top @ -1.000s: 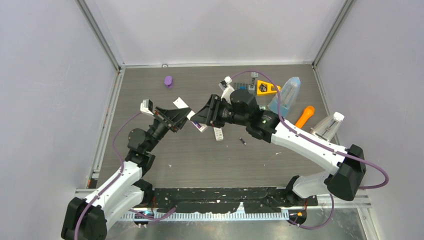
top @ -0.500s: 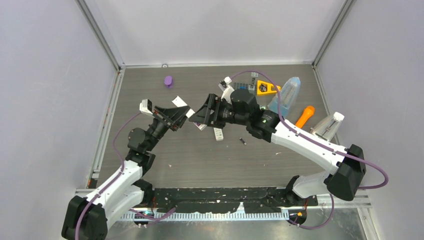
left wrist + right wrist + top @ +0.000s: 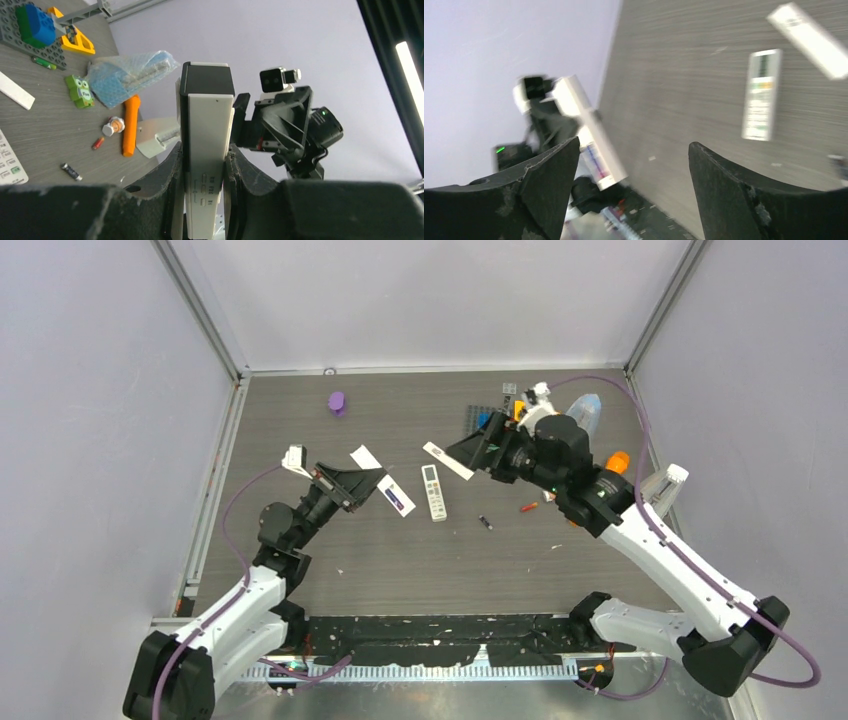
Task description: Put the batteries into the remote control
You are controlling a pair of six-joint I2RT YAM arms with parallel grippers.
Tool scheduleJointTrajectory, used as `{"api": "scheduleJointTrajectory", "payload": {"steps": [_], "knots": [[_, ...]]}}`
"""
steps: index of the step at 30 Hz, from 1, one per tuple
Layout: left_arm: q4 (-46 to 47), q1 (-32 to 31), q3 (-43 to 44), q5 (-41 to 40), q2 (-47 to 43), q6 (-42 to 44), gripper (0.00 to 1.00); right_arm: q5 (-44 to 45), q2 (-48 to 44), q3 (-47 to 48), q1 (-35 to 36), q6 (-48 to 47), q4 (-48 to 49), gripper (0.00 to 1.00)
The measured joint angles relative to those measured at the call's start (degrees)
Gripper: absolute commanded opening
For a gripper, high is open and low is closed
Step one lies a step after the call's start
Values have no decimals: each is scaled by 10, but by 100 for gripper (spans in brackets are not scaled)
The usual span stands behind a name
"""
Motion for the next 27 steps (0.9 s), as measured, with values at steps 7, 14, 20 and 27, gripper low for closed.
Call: {"api": "scheduleJointTrajectory", "payload": {"steps": [7, 14, 20, 27], "knots": [[-29, 0, 6, 57, 4, 72, 0, 157, -16, -73, -103, -66, -145, 79], [-94, 0, 24, 83, 4, 129, 0, 224, 11, -163, -207, -87, -201, 75], [-118, 0, 24, 88, 11, 149, 0, 231, 93, -178, -216, -89, -177, 68], [-125, 0, 31, 94, 45, 161, 0, 239, 185, -172, -216, -75, -139, 59]]}}
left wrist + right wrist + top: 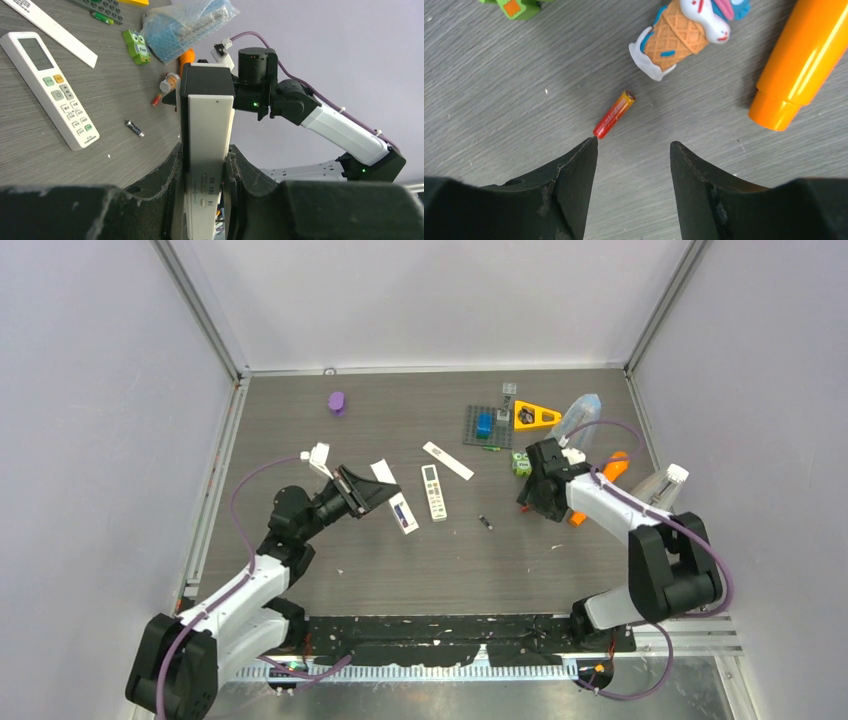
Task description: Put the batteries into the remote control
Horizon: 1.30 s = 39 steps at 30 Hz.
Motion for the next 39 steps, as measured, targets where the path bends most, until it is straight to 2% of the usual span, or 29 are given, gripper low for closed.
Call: {"api": "scheduleJointTrajectory", "payload": {"steps": [8, 15, 21, 25, 28, 30, 34, 39], "knots": [[3, 3, 13, 9, 33, 2, 0, 12, 78, 35, 0, 26, 14, 58], [0, 12, 17, 13, 53, 7, 0, 28, 119, 67, 1, 36, 12, 49], [-36, 15, 56, 13, 52, 44, 0, 39, 140, 72, 8, 43, 4, 42], [-47, 15, 62, 13, 50, 59, 0, 40, 140, 72, 21, 44, 4, 30], [-53, 15, 62, 13, 51, 59, 0, 39, 140, 72, 30, 43, 4, 13], [-53, 15, 62, 14, 53, 59, 0, 38, 140, 72, 36, 40, 5, 6], [-52, 15, 62, 24, 64, 52, 0, 28, 137, 71, 55, 6, 18, 5], [-31, 15, 62, 58, 107, 15, 0, -42, 103, 86, 105, -97, 31, 5]]}}
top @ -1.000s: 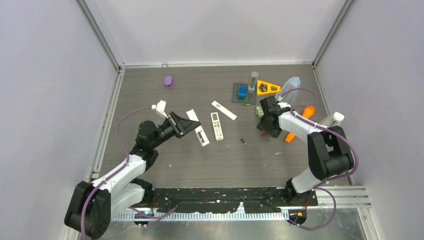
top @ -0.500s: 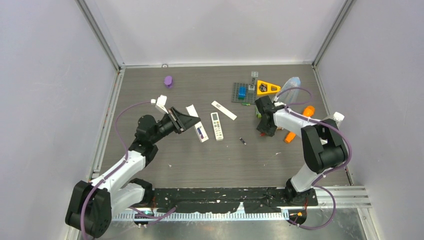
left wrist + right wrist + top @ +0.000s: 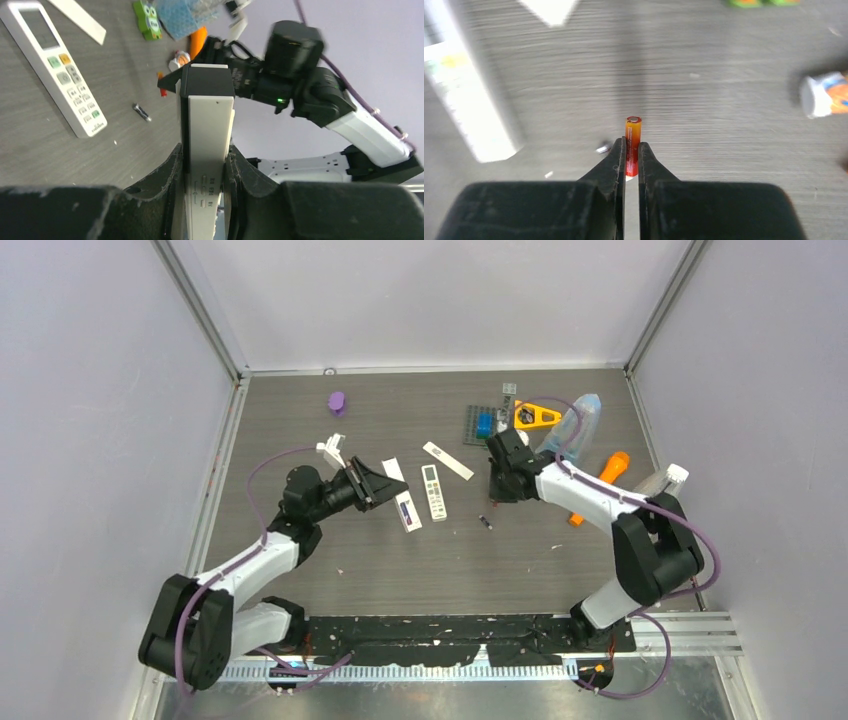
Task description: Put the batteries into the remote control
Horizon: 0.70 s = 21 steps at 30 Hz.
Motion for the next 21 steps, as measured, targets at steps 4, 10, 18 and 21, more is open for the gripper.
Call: {"api": "scheduleJointTrajectory", "payload": {"steps": [4, 10, 18, 21], "knots": [[46, 0, -1, 33, 43, -66, 0, -40, -47, 61, 64, -84, -7, 5], [108, 0, -1, 71, 61, -140, 0, -41, -89, 193, 189, -136, -52, 5], [132, 0, -1, 80, 72, -153, 0, -50, -84, 302, 258, -141, -160, 8], [143, 0, -1, 80, 78, -153, 0, -55, -76, 330, 271, -142, -189, 9]]}}
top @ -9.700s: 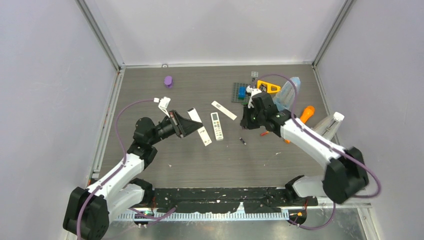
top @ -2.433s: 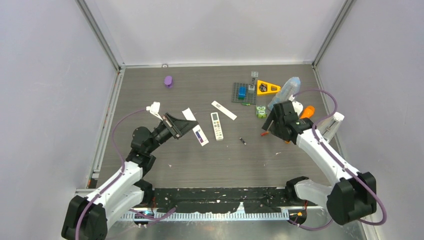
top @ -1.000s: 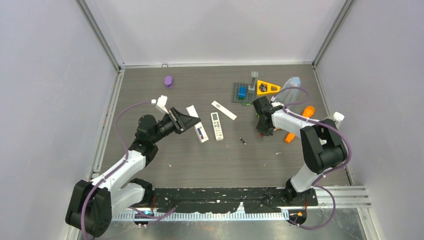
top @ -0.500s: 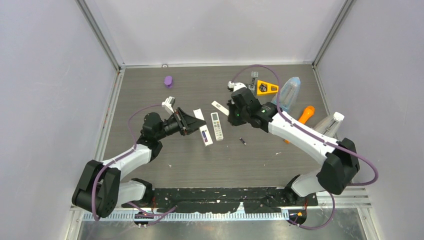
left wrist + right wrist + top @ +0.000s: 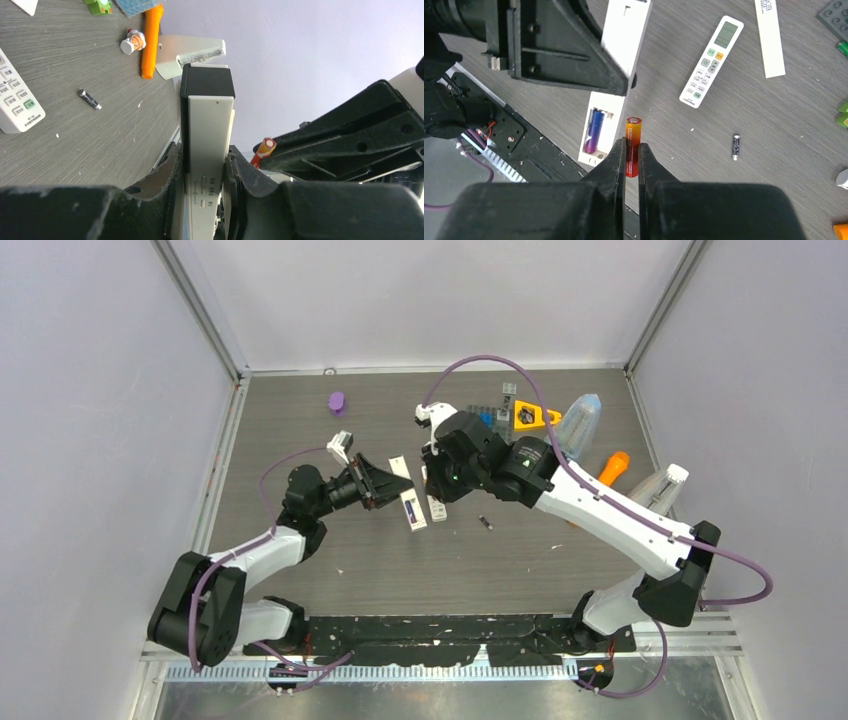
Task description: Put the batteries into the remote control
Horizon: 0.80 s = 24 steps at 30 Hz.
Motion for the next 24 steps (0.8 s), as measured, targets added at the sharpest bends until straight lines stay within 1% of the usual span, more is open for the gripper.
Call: {"api": "scheduleJointTrajectory", "payload": {"steps": [5, 15, 24], "knots": [[26, 0, -1, -9, 17, -5, 0, -12, 9, 8, 14, 0, -27, 10], [95, -2, -27, -36, 43, -43, 0, -16, 37, 8, 19, 0, -29, 11], [134, -7, -45, -76, 50, -65, 0, -24, 49, 7, 21, 1, -29, 12]]}}
